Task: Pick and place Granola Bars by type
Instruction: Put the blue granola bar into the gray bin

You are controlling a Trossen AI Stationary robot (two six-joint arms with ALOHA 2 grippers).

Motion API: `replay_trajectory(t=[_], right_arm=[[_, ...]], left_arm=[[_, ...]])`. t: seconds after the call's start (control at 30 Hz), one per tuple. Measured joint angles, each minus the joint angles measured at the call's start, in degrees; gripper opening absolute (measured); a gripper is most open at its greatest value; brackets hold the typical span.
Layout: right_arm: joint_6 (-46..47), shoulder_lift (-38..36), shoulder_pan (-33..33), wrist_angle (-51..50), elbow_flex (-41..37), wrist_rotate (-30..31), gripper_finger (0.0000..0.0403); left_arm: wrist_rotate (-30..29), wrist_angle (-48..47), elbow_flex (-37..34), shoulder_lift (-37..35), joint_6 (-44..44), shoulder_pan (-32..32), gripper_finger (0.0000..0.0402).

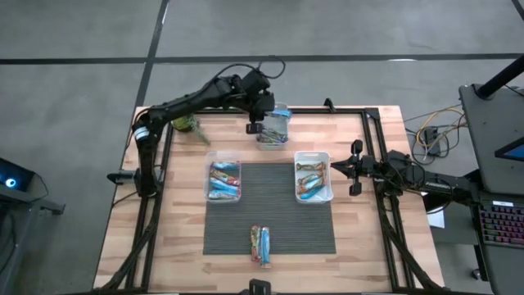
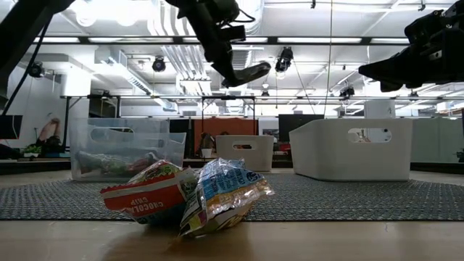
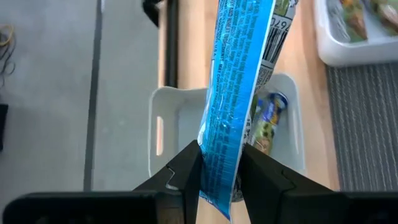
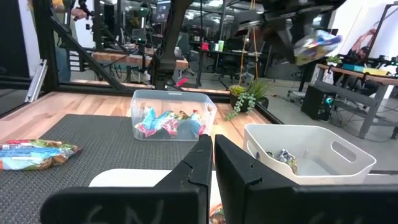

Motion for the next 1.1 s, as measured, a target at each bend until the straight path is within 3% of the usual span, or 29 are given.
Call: replay_trajectory(t=[0.37, 1.1], right_arm=[[-0.09, -0.04, 0.0, 0.0, 0.0, 0.0, 0.0009], [-0.05, -0.02, 0.0, 0.0, 0.01, 0.0, 0.0009]], left_arm=[[0.16, 4.69, 0.39, 5.74, -8.64, 1.18, 0.0083], [2.11, 0.97, 1.4, 14.81, -18.62, 2.8, 0.0083]])
